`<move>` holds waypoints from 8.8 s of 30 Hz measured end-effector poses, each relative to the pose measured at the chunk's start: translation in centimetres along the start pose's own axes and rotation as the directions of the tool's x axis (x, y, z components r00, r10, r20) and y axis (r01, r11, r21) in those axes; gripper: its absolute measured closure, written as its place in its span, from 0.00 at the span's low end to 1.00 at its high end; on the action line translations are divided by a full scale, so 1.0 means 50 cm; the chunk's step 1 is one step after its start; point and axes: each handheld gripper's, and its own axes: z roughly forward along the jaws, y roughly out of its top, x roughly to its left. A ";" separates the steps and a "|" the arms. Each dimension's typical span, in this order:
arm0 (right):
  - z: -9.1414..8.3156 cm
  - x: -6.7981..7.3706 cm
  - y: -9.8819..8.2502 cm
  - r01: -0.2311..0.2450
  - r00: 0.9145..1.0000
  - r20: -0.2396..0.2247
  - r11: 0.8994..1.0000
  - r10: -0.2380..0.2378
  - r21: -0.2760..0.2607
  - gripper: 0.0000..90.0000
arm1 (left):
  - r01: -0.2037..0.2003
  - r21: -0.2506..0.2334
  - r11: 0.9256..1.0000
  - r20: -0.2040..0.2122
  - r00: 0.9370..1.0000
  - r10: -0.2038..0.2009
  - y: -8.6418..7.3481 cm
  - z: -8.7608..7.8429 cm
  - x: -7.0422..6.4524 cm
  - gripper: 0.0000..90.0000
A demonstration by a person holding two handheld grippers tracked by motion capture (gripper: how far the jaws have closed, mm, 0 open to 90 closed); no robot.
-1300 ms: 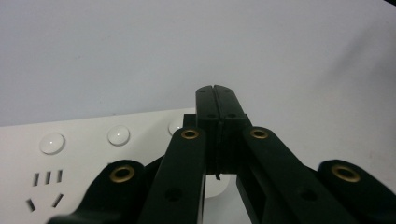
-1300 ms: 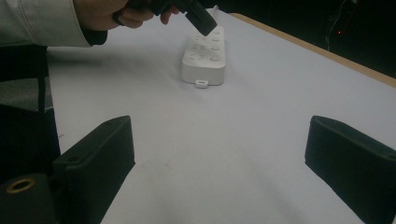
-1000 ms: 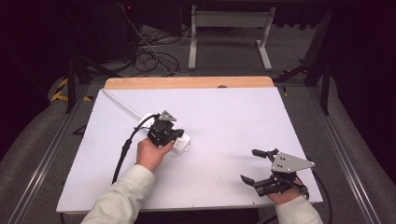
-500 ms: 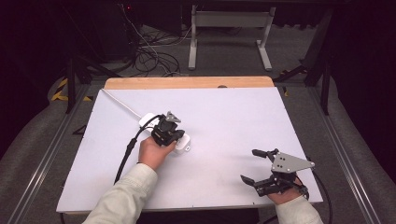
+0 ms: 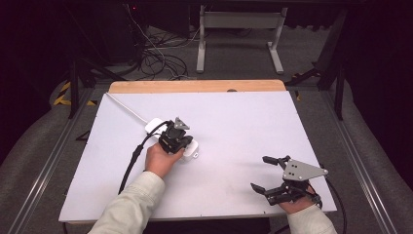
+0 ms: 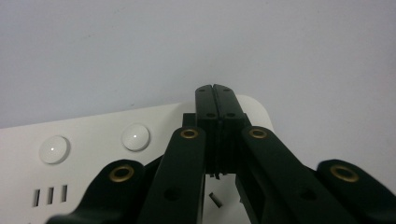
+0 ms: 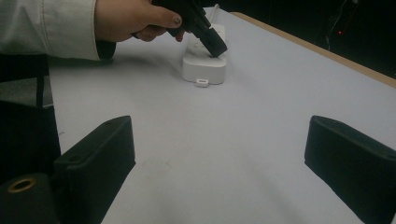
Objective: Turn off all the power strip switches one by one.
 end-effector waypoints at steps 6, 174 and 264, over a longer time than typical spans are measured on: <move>0.001 0.001 0.000 0.000 1.000 -0.002 1.000 0.000 0.003 0.10 | 0.001 0.011 1.000 0.004 1.000 -0.001 0.001 -0.002 0.003 1.00; 0.005 0.002 -0.001 0.008 1.000 -0.021 1.000 -0.007 0.016 0.10 | 0.148 -0.069 0.987 -0.080 0.985 -0.153 -0.019 -0.053 0.129 1.00; 0.003 0.005 -0.001 0.010 0.999 -0.035 1.000 -0.009 0.014 0.10 | 0.104 -0.069 0.992 -0.168 0.979 -0.114 -0.019 -0.027 0.106 1.00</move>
